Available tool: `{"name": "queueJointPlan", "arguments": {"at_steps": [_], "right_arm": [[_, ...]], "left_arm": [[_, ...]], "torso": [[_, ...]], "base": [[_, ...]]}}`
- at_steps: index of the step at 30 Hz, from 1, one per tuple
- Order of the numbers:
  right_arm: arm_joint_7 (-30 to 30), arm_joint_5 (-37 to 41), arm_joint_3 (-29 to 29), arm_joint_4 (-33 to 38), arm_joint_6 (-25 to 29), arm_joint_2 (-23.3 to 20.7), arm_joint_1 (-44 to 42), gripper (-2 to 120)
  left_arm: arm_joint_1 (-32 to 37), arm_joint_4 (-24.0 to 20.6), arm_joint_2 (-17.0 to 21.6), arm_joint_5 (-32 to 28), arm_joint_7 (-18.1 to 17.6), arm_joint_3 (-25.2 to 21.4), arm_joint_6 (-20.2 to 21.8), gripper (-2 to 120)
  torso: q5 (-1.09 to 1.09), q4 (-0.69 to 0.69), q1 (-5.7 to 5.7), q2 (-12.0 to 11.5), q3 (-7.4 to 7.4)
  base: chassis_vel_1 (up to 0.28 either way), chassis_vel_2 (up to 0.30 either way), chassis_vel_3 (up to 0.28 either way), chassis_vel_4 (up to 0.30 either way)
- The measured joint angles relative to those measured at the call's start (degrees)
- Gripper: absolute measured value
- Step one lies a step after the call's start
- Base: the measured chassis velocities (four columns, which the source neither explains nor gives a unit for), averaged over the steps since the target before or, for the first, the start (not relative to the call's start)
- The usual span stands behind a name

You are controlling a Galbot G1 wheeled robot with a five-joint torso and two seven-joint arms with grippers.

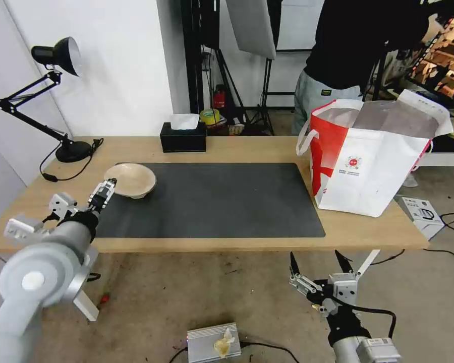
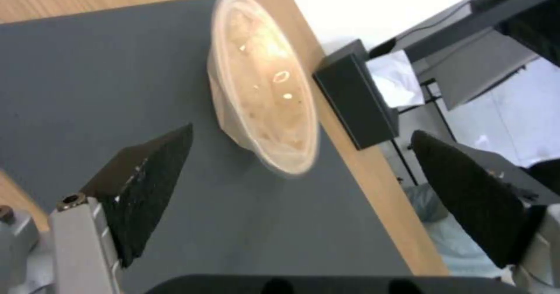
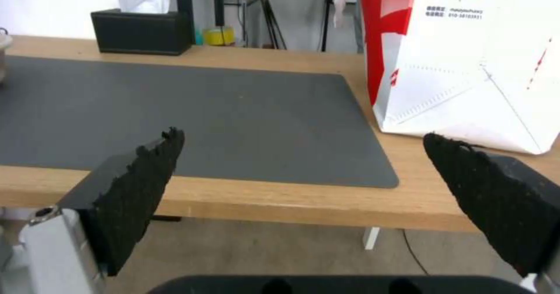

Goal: Pick up the trash from the table and place it into the takeout bag.

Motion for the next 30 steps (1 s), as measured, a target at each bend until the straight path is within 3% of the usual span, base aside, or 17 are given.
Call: {"name": "queueJointPlan", "arguments": {"at_steps": [14, 30], "right_arm": [[0.0, 0.0, 0.0, 0.0, 0.0, 0.0, 0.0, 100], [0.0, 0.0, 0.0, 0.0, 0.0, 0.0, 0.0, 100]], "left_arm": [[-6.26, 8.69, -0.15, -1.27, -2.72, 3.39, 0.47, 100], [-13.25, 15.34, -1.02, -1.75, -5.07, 7.65, 0.81, 100]], "torso": [[0.0, 0.01, 0.0, 0.0, 0.0], [0.01, 0.0, 0.0, 0.0, 0.0]], "base": [[0.0, 0.0, 0.0, 0.0], [0.0, 0.0, 0.0, 0.0]]}}
